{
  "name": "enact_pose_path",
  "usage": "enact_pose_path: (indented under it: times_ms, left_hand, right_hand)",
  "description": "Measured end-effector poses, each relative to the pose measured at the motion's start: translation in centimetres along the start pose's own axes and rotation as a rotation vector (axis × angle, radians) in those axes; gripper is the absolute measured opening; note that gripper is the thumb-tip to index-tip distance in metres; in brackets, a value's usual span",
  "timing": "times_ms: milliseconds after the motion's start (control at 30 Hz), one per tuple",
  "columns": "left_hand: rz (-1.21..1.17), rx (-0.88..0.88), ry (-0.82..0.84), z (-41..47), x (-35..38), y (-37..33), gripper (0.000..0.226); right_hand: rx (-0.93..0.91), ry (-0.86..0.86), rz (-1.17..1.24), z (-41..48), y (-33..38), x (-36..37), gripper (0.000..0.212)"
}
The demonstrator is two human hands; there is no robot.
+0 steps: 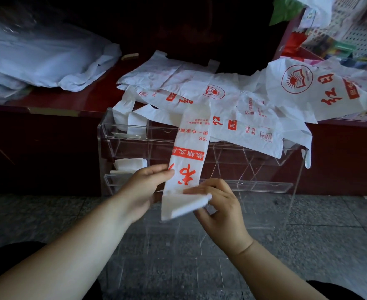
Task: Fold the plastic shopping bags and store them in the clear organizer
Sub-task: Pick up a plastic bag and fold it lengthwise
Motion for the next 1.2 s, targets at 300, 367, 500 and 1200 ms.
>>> enact_pose_path:
  times_ms: [300,367,500,1200]
  left_hand:
    - [-0.238,0.024,-0.039,-0.2,0.8,0.2,0.021]
    - [-0.247,0.022,-0.029,-0.3,1.0,0.2,0.021]
    - [-0.232,0.021,0.086,-0.7,1.4,0.3,0.029]
    - [0.3,0.288,0.062,-2.1,1.9,0.1,0.02]
  right_hand:
    - [0.67,0.029,0.15,0.2,-0.9,0.0,0.023]
    - [0.689,0.051,0.139,0.4,-1.1,0.2,0.029]
    - [0.684,0.079,0.109,0.5,-1.3,0.4,0.046]
    - [0.977,0.002,0.684,1.0,-1.0,-0.1,0.008]
Point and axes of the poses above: each hand's wrist, its own z-axis towards the middle knuckle, its own x-axis out of the palm, y = z × x, the point moved 4 cm from there along z, towards the middle knuckle, and after that the axes turned 5 degrees about -y, right-handed, at the moved point
